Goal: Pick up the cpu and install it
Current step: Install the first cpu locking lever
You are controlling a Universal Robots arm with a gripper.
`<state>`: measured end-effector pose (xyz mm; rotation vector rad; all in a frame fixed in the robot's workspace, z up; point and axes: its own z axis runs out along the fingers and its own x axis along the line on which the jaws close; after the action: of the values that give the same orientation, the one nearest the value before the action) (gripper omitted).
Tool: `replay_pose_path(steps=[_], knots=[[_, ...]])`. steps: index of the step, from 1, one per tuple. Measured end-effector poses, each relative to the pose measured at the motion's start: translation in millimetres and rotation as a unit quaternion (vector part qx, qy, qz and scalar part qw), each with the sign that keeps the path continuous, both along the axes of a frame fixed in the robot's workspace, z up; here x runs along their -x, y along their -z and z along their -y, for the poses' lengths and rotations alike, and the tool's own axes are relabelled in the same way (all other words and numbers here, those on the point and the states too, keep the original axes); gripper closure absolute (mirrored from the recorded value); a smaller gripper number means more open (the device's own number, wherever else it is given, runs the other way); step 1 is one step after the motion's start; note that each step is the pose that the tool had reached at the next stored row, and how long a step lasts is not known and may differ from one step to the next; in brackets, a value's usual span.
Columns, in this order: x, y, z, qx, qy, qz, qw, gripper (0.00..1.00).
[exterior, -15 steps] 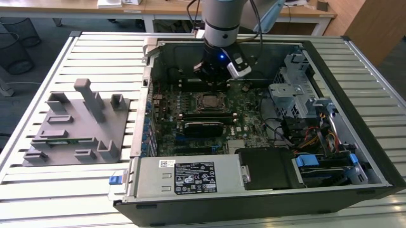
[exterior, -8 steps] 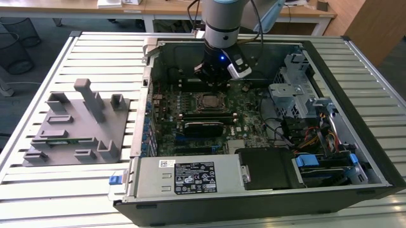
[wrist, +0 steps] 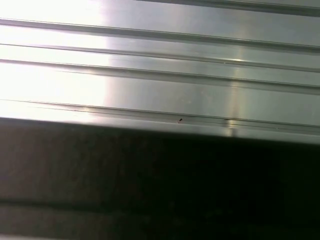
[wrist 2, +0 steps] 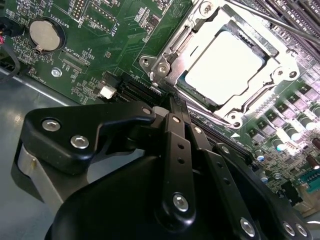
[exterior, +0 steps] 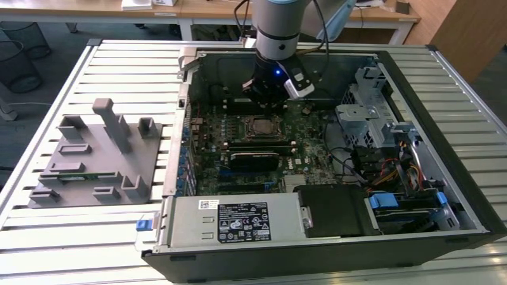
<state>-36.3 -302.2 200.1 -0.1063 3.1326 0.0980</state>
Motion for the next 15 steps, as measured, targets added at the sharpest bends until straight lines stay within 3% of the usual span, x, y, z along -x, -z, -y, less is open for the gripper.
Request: replay_pose_path(steps=[7, 15], knots=[[-0.1, -1.0, 0.0, 0.0003, 0.000, -0.0002, 1.0000, 0.89], [-0.6, 3.6, 0.2, 0.0024, 0.000, -0.0021, 1.0000, 0.89]])
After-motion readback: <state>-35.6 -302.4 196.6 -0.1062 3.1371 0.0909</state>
